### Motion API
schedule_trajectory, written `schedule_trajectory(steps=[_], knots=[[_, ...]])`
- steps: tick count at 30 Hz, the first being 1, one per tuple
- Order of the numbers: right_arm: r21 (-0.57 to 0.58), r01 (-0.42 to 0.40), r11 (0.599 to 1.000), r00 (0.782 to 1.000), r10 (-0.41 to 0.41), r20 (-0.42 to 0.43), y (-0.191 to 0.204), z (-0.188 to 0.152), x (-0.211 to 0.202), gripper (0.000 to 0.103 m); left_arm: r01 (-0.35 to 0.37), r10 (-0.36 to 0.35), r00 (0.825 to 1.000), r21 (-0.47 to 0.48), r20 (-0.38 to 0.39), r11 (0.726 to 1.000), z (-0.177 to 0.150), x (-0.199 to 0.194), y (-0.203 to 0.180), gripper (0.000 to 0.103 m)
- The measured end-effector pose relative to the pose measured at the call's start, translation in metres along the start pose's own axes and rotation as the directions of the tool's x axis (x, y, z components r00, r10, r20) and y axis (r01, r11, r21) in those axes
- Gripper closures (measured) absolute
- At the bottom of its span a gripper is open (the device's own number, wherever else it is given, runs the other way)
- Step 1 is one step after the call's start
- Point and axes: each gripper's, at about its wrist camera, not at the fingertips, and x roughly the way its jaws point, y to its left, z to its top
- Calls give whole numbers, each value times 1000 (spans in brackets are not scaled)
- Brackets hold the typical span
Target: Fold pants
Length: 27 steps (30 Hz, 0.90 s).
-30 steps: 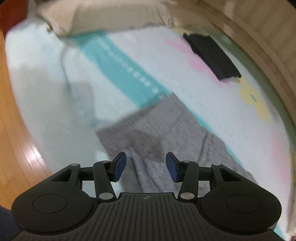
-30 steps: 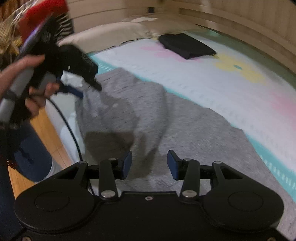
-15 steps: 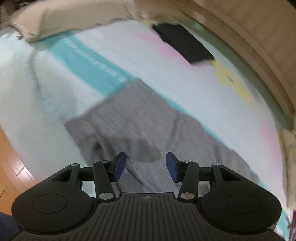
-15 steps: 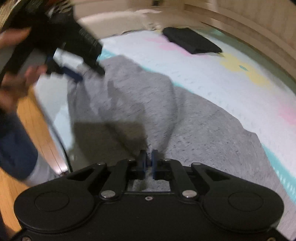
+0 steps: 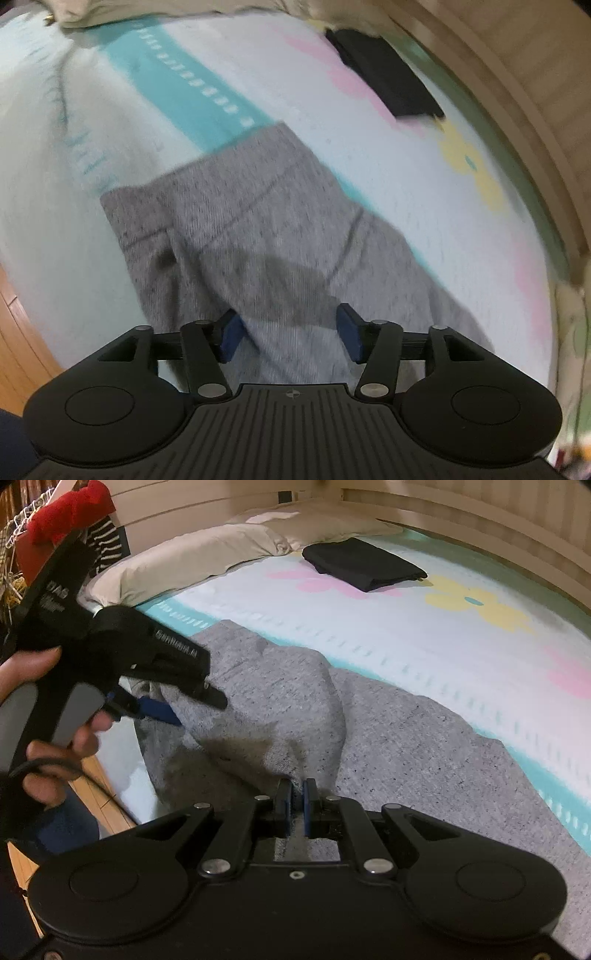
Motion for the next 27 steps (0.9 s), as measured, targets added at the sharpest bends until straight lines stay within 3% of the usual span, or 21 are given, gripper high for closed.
schedule_trajectory(steps=[2,4,7,9,12,16,18,20,22,24,27], knots=[[-6,0,1000,1000,0,-7,1,-1,0,92,0,1,999,-47,32,999,4,4,1,50],[-10,-2,1000,1000,2,-11,2,-2,1,92,-39,44,997,-74,71,996,5,3,1,90],[-13,2,1000,1000,-2,-9,1,-3,1,92,-58,59,995,-7,76,998,10,-10,-7,94],[-8,4,1000,1000,-4,7,1,-2,-5,92,-42,33,992,74,123,996,11,-35,-15,95],[-14,-26,1000,998,27,51,2,0,-23,93,-102,66,981,195,183,975,8,-64,-20,95],[-54,-103,993,993,105,49,19,-4,-31,93,-168,152,984,194,91,967,10,-49,5,93],[-97,-103,990,995,104,10,32,-10,-18,93,-215,221,975,177,-10,960,9,-21,18,86],[-121,-113,986,992,106,-63,41,-17,3,91,-226,233,972,141,-32,964,11,-10,24,83],[-147,-123,981,988,107,-112,44,-24,18,80,-228,231,973,137,-3,964,13,-20,20,81],[-153,-117,981,989,102,-104,42,-27,16,80,-261,255,965,133,62,956,10,-38,18,76],[-125,-129,984,991,125,-39,33,-23,-4,61,-377,351,910,92,220,921,6,-71,14,73]])
